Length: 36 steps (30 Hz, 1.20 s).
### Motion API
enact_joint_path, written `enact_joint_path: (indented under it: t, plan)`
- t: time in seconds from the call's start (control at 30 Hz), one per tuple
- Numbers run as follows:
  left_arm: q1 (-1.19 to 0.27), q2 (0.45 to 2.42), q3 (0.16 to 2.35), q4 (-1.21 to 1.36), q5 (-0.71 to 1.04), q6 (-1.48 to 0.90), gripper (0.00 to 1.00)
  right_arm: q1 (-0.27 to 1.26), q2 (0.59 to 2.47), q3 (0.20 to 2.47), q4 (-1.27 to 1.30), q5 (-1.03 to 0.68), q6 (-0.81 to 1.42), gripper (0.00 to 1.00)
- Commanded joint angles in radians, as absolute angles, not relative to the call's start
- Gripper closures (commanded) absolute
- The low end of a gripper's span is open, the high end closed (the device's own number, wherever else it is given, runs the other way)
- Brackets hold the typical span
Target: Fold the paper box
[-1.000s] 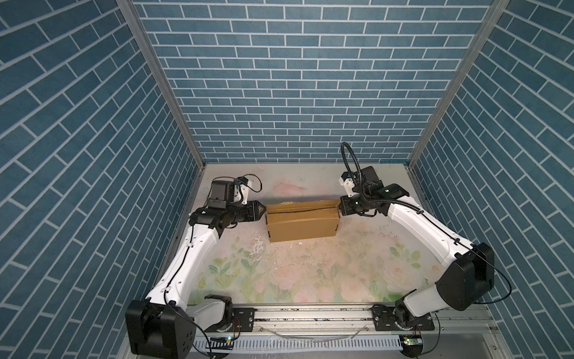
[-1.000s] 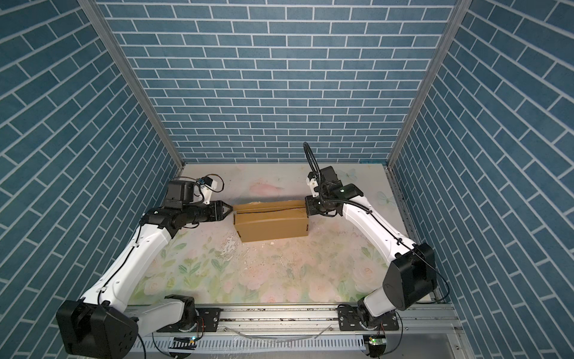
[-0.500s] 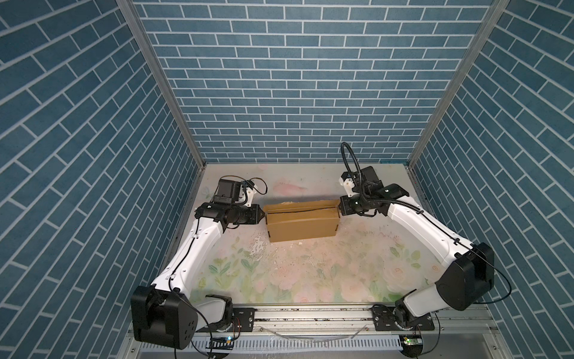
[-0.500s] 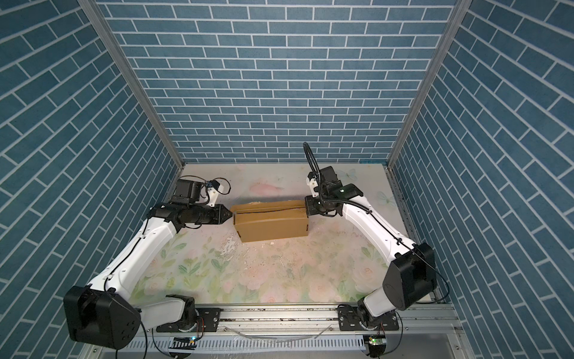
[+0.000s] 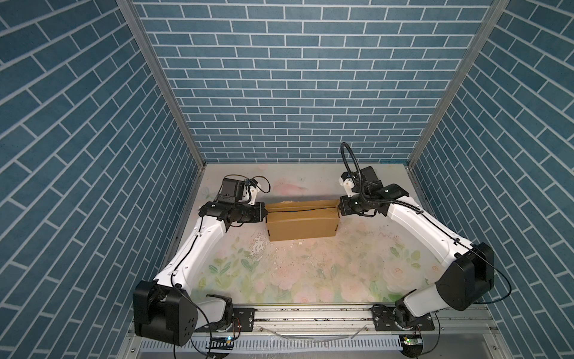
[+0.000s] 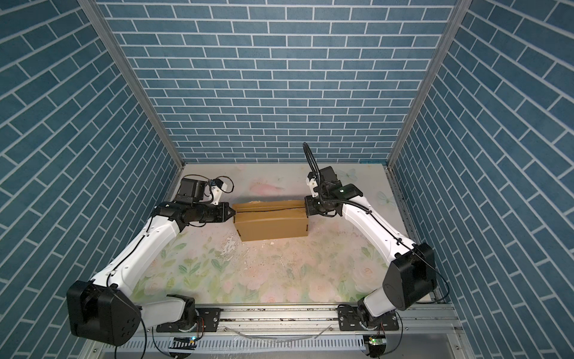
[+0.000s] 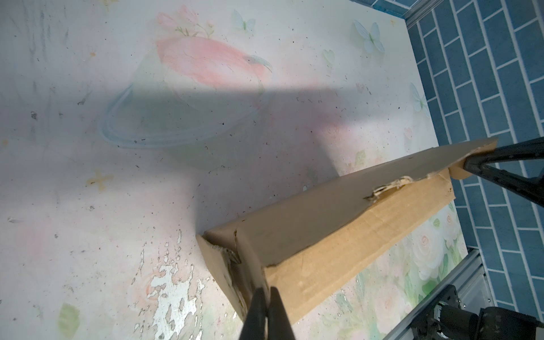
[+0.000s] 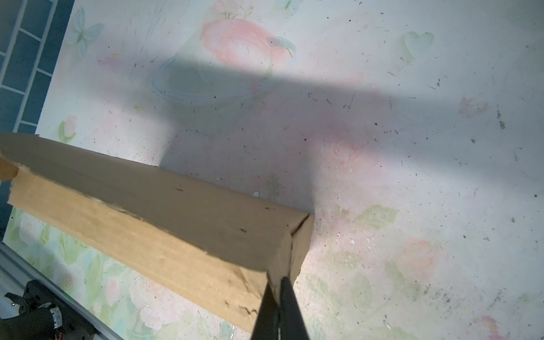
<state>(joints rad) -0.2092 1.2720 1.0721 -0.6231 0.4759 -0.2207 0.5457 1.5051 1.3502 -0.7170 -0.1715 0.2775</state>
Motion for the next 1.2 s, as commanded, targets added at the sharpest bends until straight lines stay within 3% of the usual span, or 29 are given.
enact_joint_path:
  t: [0.0, 0.47, 1.17]
  plan:
    - [-0.221, 1.280, 1.044, -0.611, 0.486, -0.222, 0.94, 0.564, 1.518, 1.376, -0.756, -0.183, 0.301, 1.00]
    - [-0.220, 1.293, 1.118, -0.727, 0.378, -0.118, 0.94, 0.565, 1.534, 1.383, -0.765, -0.163, 0.290, 1.00]
    - [-0.222, 1.295, 1.018, -0.647, 0.405, -0.152, 0.97, 0.566, 1.526, 1.425, -0.791, -0.208, 0.336, 1.00]
